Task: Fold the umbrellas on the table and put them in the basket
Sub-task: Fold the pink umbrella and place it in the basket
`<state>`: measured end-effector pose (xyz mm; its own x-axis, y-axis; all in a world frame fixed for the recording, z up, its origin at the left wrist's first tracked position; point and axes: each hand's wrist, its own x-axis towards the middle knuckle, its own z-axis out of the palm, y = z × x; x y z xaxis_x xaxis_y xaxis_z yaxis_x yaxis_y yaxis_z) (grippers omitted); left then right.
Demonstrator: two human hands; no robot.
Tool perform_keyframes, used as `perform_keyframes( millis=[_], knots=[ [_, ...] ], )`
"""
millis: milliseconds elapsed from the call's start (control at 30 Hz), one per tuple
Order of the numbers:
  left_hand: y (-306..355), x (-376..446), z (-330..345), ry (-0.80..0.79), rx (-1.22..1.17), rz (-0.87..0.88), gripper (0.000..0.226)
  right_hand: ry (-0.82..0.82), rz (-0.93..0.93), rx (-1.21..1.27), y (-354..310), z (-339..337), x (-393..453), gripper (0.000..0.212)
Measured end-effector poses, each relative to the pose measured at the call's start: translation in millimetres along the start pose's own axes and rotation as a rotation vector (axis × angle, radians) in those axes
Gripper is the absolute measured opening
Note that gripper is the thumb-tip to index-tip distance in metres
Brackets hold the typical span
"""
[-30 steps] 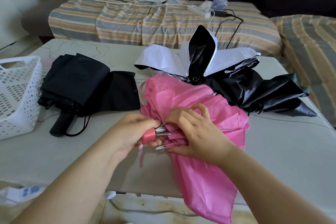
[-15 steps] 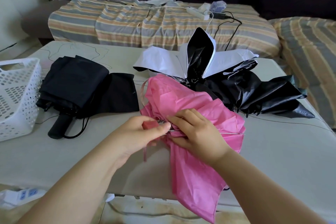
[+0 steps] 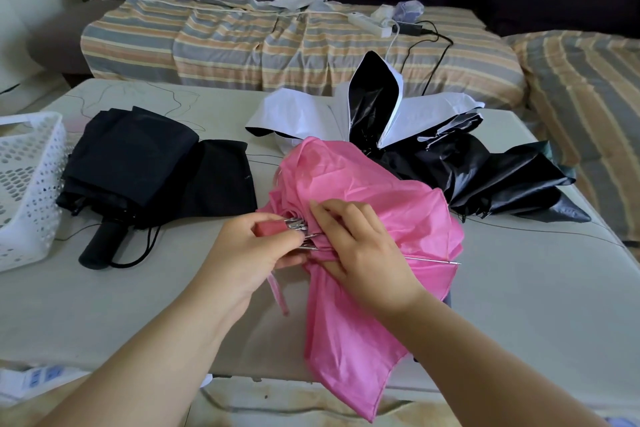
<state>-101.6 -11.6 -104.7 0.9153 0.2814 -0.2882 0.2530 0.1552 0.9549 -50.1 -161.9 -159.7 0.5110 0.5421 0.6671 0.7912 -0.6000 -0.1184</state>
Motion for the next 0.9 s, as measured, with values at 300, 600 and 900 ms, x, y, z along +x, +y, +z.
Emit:
perform_keyframes(
  millis=[300,600,900],
  knots=[
    [13,-7,-11,-0.114,-0.074,0.031,0.006,-0.027,-0.052,-0.113,7,-38,17,0.062],
    [19,-17,-15,-0.321,0.051,0.006,0.017,-0.071,-0.043,-0.129,7,-45,20,0.038],
    [18,-12,-18,-0.220,0.371,0.327,0.040,-0.111,0.039,0.031,5,-49,24,0.050]
  ],
)
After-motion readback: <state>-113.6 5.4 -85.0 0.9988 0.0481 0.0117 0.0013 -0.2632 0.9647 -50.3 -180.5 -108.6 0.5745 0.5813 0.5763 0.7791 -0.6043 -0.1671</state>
